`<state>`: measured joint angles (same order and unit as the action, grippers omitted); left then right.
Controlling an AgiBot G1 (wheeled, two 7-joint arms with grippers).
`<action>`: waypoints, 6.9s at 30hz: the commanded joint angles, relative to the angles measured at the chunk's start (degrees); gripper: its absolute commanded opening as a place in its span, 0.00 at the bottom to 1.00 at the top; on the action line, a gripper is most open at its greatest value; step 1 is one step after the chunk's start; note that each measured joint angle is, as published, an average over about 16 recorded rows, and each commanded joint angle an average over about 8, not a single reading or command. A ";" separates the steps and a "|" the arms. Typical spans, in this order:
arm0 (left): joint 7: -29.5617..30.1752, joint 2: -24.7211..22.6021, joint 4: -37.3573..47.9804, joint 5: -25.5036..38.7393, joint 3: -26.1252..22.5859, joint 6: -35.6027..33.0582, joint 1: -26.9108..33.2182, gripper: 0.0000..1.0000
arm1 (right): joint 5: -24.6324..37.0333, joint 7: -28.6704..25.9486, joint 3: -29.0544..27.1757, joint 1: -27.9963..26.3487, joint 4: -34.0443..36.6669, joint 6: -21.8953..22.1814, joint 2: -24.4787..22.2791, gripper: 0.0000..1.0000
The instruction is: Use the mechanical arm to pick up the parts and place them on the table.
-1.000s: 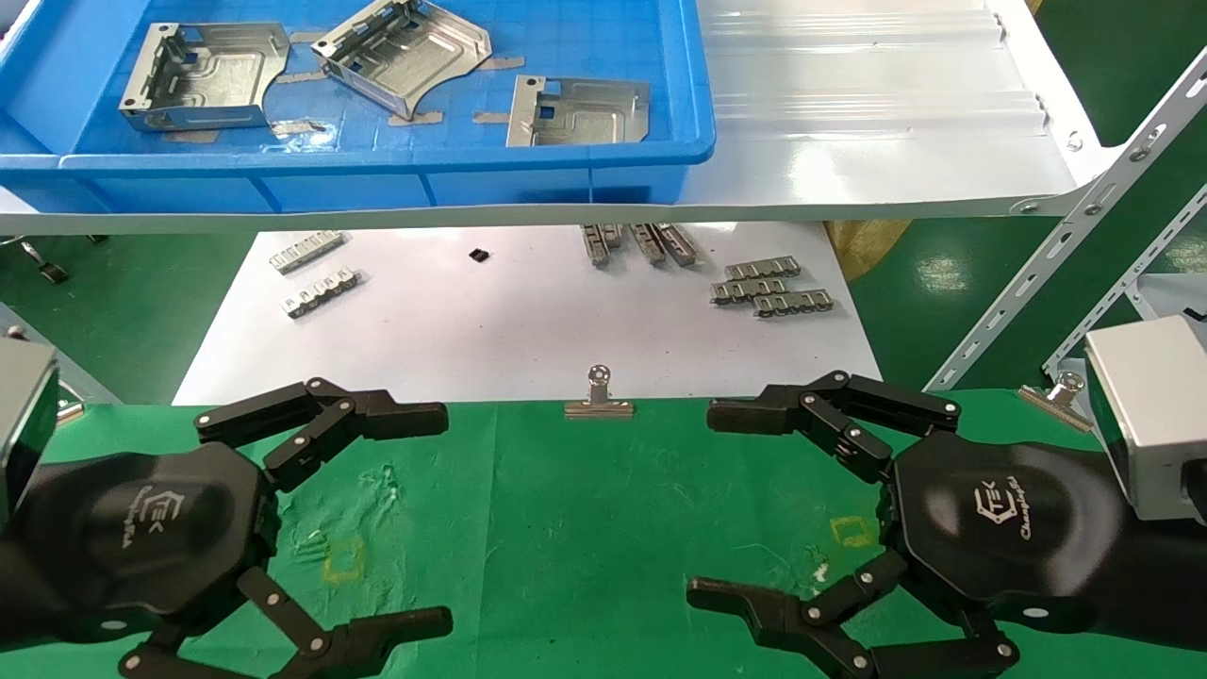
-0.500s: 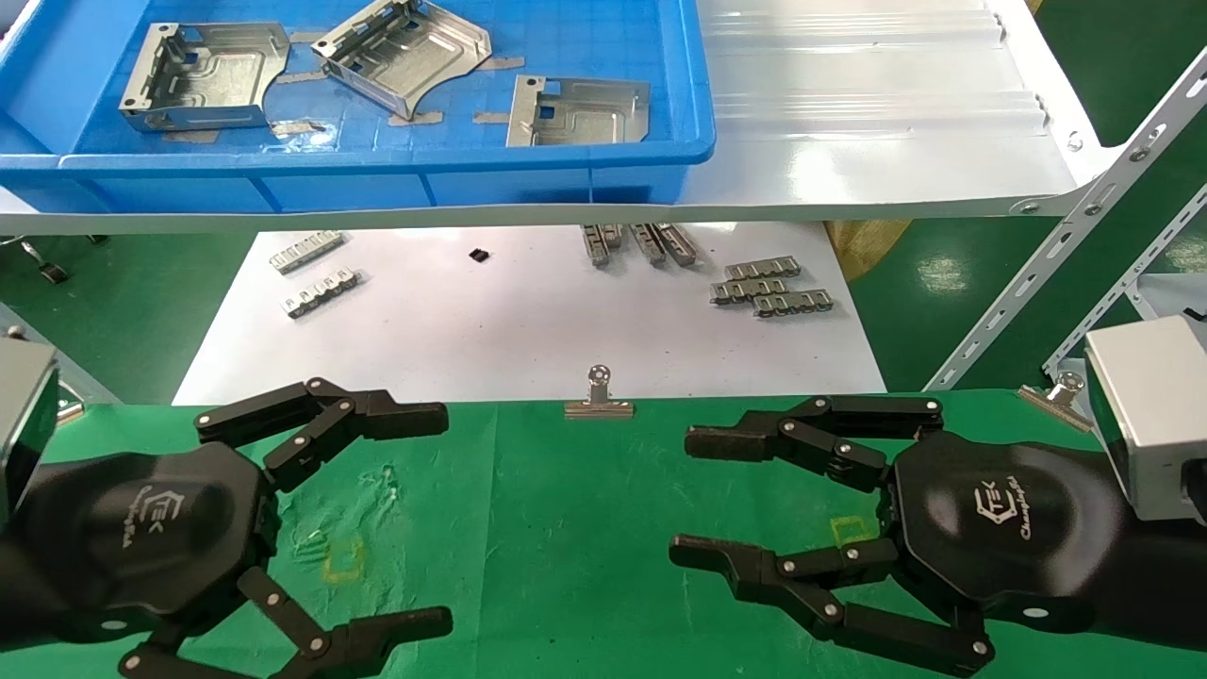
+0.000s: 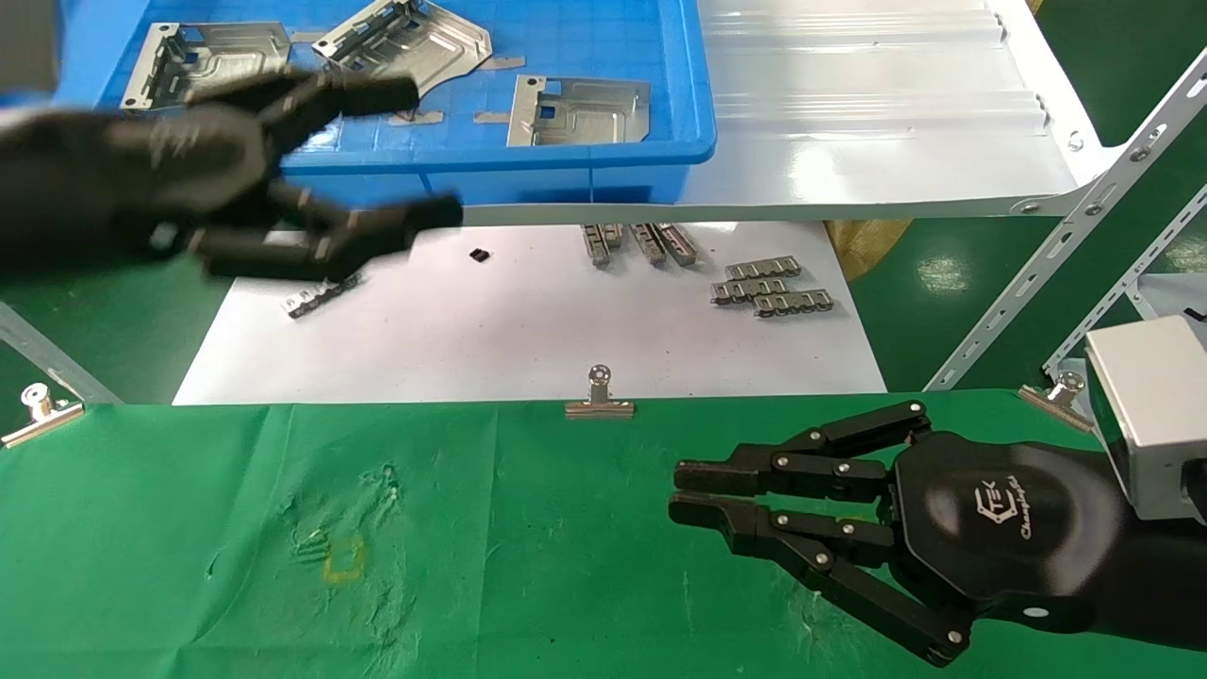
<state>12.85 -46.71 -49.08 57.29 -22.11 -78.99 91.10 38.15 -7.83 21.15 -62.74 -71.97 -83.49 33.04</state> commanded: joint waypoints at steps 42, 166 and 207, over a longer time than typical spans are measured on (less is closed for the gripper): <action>-14.37 -22.48 47.99 22.92 -10.46 29.43 27.77 0.00 | -0.01 0.01 0.02 0.00 0.00 0.00 -0.01 1.00; -52.08 0.23 34.69 0.02 -27.67 -12.61 0.04 1.00 | -0.04 0.03 0.05 0.00 0.02 0.03 -0.02 1.00; -16.27 8.44 -7.71 -11.04 -3.48 -8.38 -21.15 1.00 | -0.05 0.04 0.07 0.00 0.02 0.04 -0.03 1.00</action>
<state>-3.44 -38.27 -56.77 46.25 -25.61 -87.37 69.96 38.10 -7.79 21.22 -62.74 -71.95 -83.46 33.02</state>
